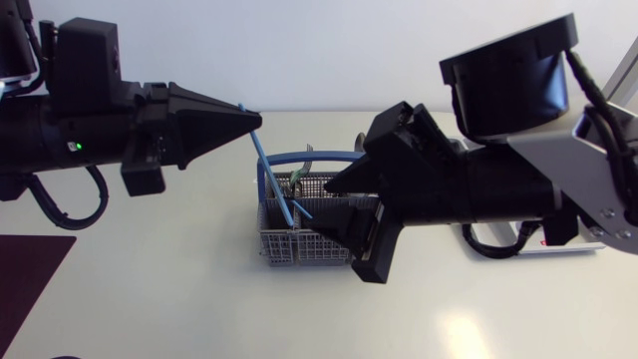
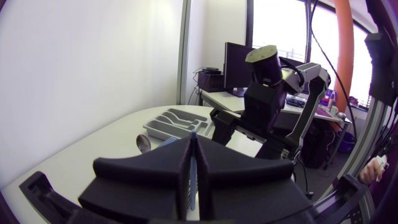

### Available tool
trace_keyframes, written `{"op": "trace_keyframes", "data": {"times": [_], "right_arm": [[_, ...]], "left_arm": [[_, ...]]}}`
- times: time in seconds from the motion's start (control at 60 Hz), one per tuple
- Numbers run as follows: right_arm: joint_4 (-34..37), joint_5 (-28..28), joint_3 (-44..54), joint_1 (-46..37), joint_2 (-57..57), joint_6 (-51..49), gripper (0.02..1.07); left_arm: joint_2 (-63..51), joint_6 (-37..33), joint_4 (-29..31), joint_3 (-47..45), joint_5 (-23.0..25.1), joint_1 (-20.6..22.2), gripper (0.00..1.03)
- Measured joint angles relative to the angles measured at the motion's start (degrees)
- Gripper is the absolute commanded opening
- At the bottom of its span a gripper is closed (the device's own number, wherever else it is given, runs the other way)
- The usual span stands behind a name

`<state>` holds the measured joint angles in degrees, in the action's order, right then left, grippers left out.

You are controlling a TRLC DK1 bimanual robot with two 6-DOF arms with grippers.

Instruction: Sort the cutlery from the basket into the organizer compartments.

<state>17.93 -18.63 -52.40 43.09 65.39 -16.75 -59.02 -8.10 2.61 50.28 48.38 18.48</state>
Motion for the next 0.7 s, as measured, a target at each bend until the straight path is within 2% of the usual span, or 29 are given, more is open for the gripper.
{"op": "trace_keyframes", "data": {"times": [0.183, 0.65, 0.7], "right_arm": [[-0.13, -0.15, -2.25, 1.51, 3.48, 0.0, 0.75], [-0.15, -0.11, -6.82, 3.1, 7.67, -0.02, 0.13], [-0.13, -0.13, -6.97, 3.1, 7.8, -0.02, 0.12]], "left_arm": [[0.0, 3.78, -1.22, 0.9, 4.0, -0.81, 0.04], [-0.66, 6.64, -2.71, 0.9, 5.77, -0.81, 0.04], [-1.05, 6.86, -2.95, 0.9, 5.79, -0.81, 0.04]]}}
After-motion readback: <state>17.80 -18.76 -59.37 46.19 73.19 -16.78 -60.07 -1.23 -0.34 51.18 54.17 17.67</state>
